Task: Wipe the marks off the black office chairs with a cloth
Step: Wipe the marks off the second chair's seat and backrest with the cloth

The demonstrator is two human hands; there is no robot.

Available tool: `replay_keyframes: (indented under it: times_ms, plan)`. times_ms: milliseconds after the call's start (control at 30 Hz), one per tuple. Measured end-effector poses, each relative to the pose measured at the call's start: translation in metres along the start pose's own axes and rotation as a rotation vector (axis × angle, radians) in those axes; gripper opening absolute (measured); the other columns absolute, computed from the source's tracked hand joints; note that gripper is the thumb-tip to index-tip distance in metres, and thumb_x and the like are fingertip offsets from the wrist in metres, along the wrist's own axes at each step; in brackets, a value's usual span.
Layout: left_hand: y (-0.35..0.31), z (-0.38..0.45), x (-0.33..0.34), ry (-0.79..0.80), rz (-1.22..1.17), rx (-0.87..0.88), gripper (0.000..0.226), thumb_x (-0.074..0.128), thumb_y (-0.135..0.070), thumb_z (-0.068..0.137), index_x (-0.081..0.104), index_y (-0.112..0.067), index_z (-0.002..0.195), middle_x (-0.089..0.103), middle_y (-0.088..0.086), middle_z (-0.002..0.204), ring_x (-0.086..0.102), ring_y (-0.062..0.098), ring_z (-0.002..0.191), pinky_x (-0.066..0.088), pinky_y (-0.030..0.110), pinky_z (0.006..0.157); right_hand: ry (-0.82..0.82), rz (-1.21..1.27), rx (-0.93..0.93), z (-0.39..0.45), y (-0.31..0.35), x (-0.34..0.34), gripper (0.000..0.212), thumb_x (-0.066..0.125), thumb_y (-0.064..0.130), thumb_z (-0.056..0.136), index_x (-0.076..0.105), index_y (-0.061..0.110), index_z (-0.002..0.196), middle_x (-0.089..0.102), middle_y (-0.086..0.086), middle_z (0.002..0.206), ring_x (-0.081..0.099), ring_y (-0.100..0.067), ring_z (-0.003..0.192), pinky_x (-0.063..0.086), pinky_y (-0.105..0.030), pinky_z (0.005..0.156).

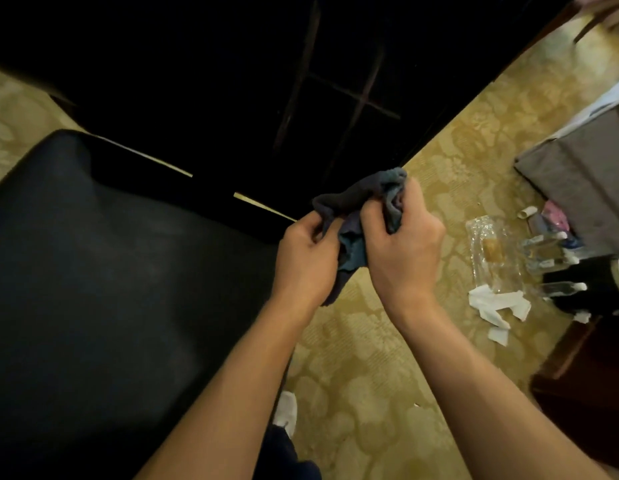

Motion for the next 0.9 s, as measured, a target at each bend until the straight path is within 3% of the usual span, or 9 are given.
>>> replay_keyframes:
  times_ms: [67, 167, 267, 400, 600, 700, 800, 900]
  plan:
    - [0.000, 0.009, -0.002, 0.069, 0.034, 0.059, 0.016, 0.055, -0.028, 0.101, 0.070, -0.025, 0.102, 0.076, -0.003, 0.092, 0.072, 0.010, 0.090, 0.058, 0.041, 0.085, -0.049, 0.029, -0.039, -0.001, -0.004, 0.002, 0.015, 0.050, 0.028, 0.090, 0.040, 0.022, 0.081, 0.040, 0.017, 0.059, 0.044, -0.002, 0.051, 0.031, -0.015, 0.050]
    - [0.011, 0.019, -0.005, 0.112, 0.042, 0.095, 0.016, 0.054, -0.026, 0.101, 0.070, -0.024, 0.100, 0.076, -0.002, 0.090, 0.072, 0.008, 0.087, 0.059, 0.034, 0.081, -0.082, -0.012, -0.082, -0.005, -0.014, 0.006, 0.021, 0.055, 0.021, 0.090, 0.038, 0.024, 0.077, 0.037, 0.019, 0.058, 0.042, -0.001, 0.050, 0.028, -0.012, 0.049]
    - [0.038, 0.031, -0.006, 0.114, 0.062, 0.032, 0.018, 0.054, -0.026, 0.101, 0.071, -0.020, 0.100, 0.076, 0.000, 0.089, 0.073, 0.012, 0.086, 0.059, 0.041, 0.084, -0.043, -0.068, -0.099, -0.016, -0.027, 0.023, 0.025, 0.058, 0.021, 0.086, 0.036, 0.024, 0.073, 0.037, 0.016, 0.057, 0.041, -0.003, 0.051, 0.030, -0.016, 0.050]
    - [0.071, 0.047, -0.010, 0.140, 0.077, -0.030, 0.020, 0.055, -0.030, 0.101, 0.072, -0.020, 0.096, 0.076, 0.002, 0.089, 0.073, 0.018, 0.087, 0.057, 0.048, 0.088, 0.014, -0.182, -0.035, -0.033, -0.047, 0.043, 0.026, 0.060, 0.025, 0.085, 0.038, 0.023, 0.070, 0.042, 0.011, 0.055, 0.044, -0.012, 0.050, 0.036, -0.034, 0.049]
    - [0.078, 0.065, -0.011, 0.281, 0.015, 0.085, 0.019, 0.055, -0.024, 0.101, 0.072, -0.013, 0.099, 0.077, 0.007, 0.089, 0.074, 0.023, 0.089, 0.057, 0.045, 0.088, -0.074, -0.143, -0.082, -0.042, -0.055, 0.039, 0.041, 0.065, 0.018, 0.086, 0.033, 0.034, 0.066, 0.041, 0.014, 0.052, 0.046, -0.009, 0.052, 0.030, -0.016, 0.049]
    - [0.077, 0.059, -0.009, 0.280, -0.006, 0.168, 0.034, 0.061, -0.038, 0.093, 0.068, -0.006, 0.096, 0.072, 0.024, 0.091, 0.070, 0.040, 0.093, 0.056, 0.054, 0.088, -0.180, -0.127, -0.092, -0.050, -0.049, 0.035, 0.036, 0.067, 0.015, 0.089, 0.039, 0.026, 0.068, 0.039, 0.013, 0.052, 0.044, -0.005, 0.052, 0.030, -0.013, 0.049]
    - [0.060, 0.035, -0.006, 0.287, -0.149, 0.209, 0.021, 0.055, -0.017, 0.101, 0.067, -0.001, 0.103, 0.073, 0.021, 0.091, 0.071, 0.028, 0.086, 0.057, 0.034, 0.076, -0.284, -0.099, -0.179, -0.052, -0.018, 0.016, 0.031, 0.065, 0.015, 0.091, 0.043, 0.021, 0.070, 0.036, 0.014, 0.053, 0.040, 0.000, 0.050, 0.028, -0.010, 0.049]
    - [0.027, 0.016, 0.004, 0.261, -0.228, 0.299, 0.028, 0.057, -0.025, 0.100, 0.064, 0.002, 0.091, 0.068, 0.020, 0.079, 0.061, 0.020, 0.076, 0.050, 0.030, 0.065, -0.389, -0.152, -0.230, -0.027, 0.011, -0.019, 0.028, 0.062, 0.021, 0.091, 0.044, 0.017, 0.069, 0.035, 0.010, 0.052, 0.040, -0.004, 0.051, 0.028, -0.013, 0.050]
Point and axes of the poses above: each hand's wrist, its own z-axis towards the middle knuckle, its own x-axis out of the palm, y = z × x, the point moved 5 cm from there along z, towards the middle knuckle
